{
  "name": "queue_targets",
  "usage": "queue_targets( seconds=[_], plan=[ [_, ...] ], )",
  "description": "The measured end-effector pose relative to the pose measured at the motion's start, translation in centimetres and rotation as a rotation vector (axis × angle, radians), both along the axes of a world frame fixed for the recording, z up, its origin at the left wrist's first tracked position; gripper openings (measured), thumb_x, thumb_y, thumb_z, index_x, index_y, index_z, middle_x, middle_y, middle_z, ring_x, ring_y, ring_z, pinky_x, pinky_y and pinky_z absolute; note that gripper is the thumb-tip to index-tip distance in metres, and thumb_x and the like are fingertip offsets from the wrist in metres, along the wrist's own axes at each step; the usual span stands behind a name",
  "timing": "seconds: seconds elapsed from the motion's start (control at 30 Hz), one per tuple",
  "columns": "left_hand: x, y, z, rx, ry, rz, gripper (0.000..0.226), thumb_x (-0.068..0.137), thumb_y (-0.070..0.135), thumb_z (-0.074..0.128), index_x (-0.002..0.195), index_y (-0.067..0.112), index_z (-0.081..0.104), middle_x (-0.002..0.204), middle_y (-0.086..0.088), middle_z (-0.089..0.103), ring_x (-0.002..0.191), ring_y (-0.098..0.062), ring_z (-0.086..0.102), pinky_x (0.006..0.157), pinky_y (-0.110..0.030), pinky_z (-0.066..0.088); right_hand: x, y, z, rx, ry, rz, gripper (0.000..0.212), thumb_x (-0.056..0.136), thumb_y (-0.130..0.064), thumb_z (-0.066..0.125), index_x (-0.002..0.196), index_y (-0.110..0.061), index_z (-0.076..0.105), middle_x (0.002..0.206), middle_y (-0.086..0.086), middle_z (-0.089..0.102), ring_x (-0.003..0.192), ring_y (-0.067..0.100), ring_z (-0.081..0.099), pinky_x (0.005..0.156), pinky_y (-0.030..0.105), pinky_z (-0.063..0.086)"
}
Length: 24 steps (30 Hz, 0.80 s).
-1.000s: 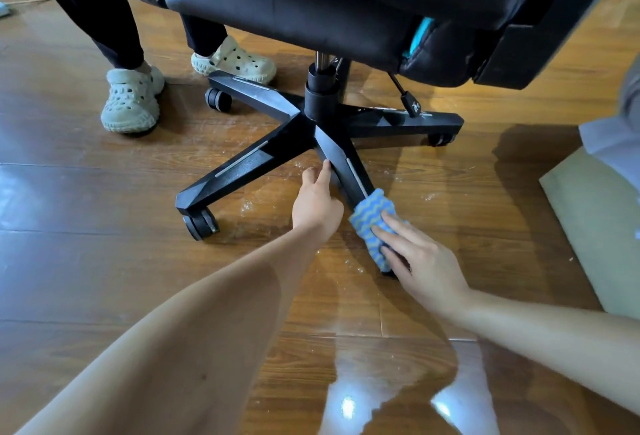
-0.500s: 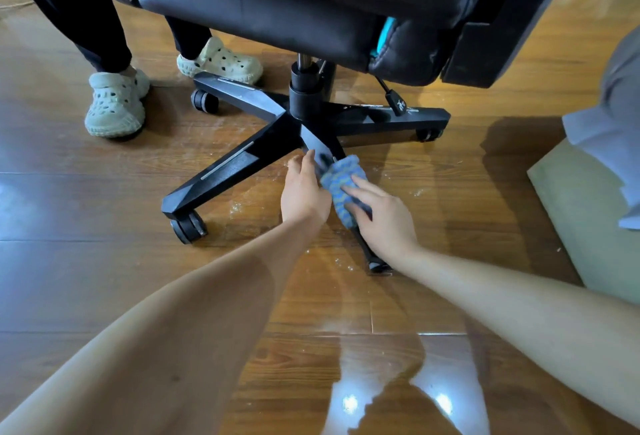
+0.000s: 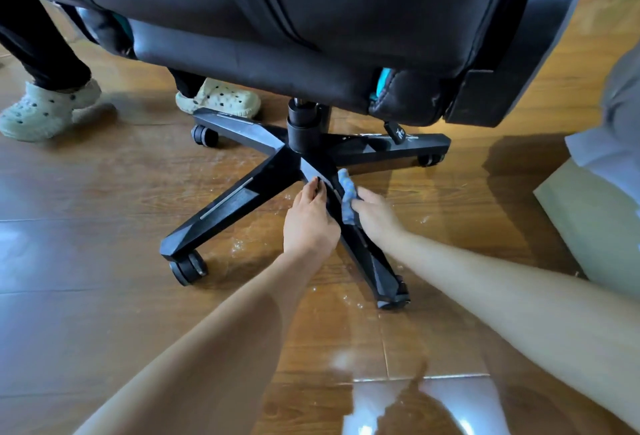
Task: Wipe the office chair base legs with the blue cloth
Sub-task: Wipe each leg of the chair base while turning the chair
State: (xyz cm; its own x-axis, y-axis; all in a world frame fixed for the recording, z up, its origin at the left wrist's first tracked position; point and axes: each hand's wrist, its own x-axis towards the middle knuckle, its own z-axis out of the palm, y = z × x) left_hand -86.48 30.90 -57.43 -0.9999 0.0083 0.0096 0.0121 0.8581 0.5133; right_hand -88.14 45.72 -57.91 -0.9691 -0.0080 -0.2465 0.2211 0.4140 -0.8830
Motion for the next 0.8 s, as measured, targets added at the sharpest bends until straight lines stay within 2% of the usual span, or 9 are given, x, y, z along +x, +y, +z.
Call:
queue_targets(
  seconds=[0.07, 0.1, 0.17, 0.23, 0.43, 0.5, 0.6, 0.73, 0.8],
  plan=[
    [0.1, 0.0, 0.2, -0.012, -0.006, -0.011, 0.075, 0.095, 0.013, 0.054, 0.167, 0.017, 0.034, 0.177, -0.001, 0.024, 0.161, -0.025, 0.024, 0.127, -0.039, 0.028, -3.5, -1.2, 0.5, 0.010, -0.020, -0.005, 0.023, 0.100, -0.012, 0.048, 0.104, -0.019, 0.069, 0.107, 0.007, 0.069, 0.103, 0.027, 0.060, 0.084, 0.037, 0.040],
    [0.2, 0.1, 0.2, -0.008, -0.009, -0.012, 0.075, 0.095, 0.015, 0.053, 0.167, 0.017, 0.033, 0.177, -0.001, 0.024, 0.161, -0.026, 0.023, 0.127, -0.038, 0.027, -4.6, -1.7, 0.7, 0.004, -0.030, -0.026, 0.022, 0.098, -0.011, 0.049, 0.099, -0.021, 0.068, 0.105, 0.008, 0.068, 0.102, 0.027, 0.059, 0.084, 0.037, 0.040],
    [0.5, 0.1, 0.2, 0.006, -0.015, -0.009, 0.074, 0.096, 0.017, 0.052, 0.167, 0.018, 0.032, 0.176, -0.001, 0.024, 0.162, -0.025, 0.022, 0.128, -0.037, 0.025, -5.5, -2.2, 0.7, -0.024, -0.044, -0.056, 0.023, 0.097, -0.013, 0.048, 0.100, -0.026, 0.068, 0.108, 0.006, 0.068, 0.105, 0.027, 0.061, 0.091, 0.040, 0.044],
    [0.5, 0.0, 0.0, 0.009, -0.017, -0.010, 0.075, 0.096, 0.017, 0.051, 0.168, 0.017, 0.029, 0.177, 0.000, 0.022, 0.162, -0.025, 0.020, 0.128, -0.037, 0.024, -4.7, -1.8, 0.5, -0.011, -0.043, -0.044, 0.019, 0.097, -0.016, 0.049, 0.099, -0.021, 0.068, 0.107, 0.010, 0.071, 0.102, 0.031, 0.063, 0.088, 0.040, 0.044],
    [0.7, -0.1, -0.4, -0.002, -0.013, -0.044, 0.077, 0.093, 0.014, 0.051, 0.168, 0.012, 0.029, 0.178, -0.001, 0.018, 0.162, -0.025, 0.019, 0.127, -0.039, 0.029, 0.2, 1.5, 0.5, 0.112, -0.033, 0.044, 0.021, 0.103, -0.027, 0.049, 0.102, -0.016, 0.067, 0.100, 0.013, 0.074, 0.090, 0.032, 0.069, 0.073, 0.042, 0.048],
    [0.8, -0.1, -0.2, 0.003, -0.020, -0.051, 0.078, 0.093, 0.014, 0.051, 0.167, 0.012, 0.030, 0.178, -0.002, 0.018, 0.162, -0.025, 0.018, 0.127, -0.040, 0.029, 0.3, 1.3, 0.4, 0.127, -0.025, 0.039, 0.023, 0.104, -0.026, 0.048, 0.105, -0.015, 0.068, 0.102, 0.013, 0.073, 0.093, 0.030, 0.069, 0.076, 0.044, 0.050],
    [0.8, -0.3, 0.2, 0.027, -0.031, -0.055, 0.079, 0.090, 0.014, 0.050, 0.167, 0.013, 0.032, 0.178, -0.001, 0.017, 0.163, -0.024, 0.017, 0.127, -0.039, 0.028, -2.8, -0.9, 0.9, 0.024, -0.037, -0.024, 0.021, 0.103, -0.020, 0.047, 0.104, -0.012, 0.067, 0.109, 0.021, 0.071, 0.092, 0.026, 0.064, 0.080, 0.038, 0.044],
    [0.8, -0.5, 0.7, 0.046, -0.060, -0.066, 0.080, 0.089, 0.015, 0.050, 0.167, 0.016, 0.032, 0.179, 0.002, 0.016, 0.163, -0.024, 0.018, 0.127, -0.042, 0.034, -6.4, -3.4, 1.6, -0.112, -0.072, -0.123, 0.029, 0.099, -0.022, 0.049, 0.120, -0.019, 0.069, 0.116, 0.014, 0.070, 0.106, 0.033, 0.066, 0.090, 0.043, 0.053],
    [0.9, -0.7, 0.9, 0.055, -0.072, -0.077, 0.081, 0.088, 0.015, 0.050, 0.167, 0.016, 0.032, 0.179, 0.003, 0.014, 0.163, -0.024, 0.021, 0.125, -0.043, 0.037, -6.4, -3.5, 1.3, -0.105, -0.080, -0.115, 0.033, 0.102, -0.023, 0.050, 0.130, -0.022, 0.066, 0.124, 0.010, 0.069, 0.115, 0.031, 0.065, 0.102, 0.047, 0.052]
  ],
)
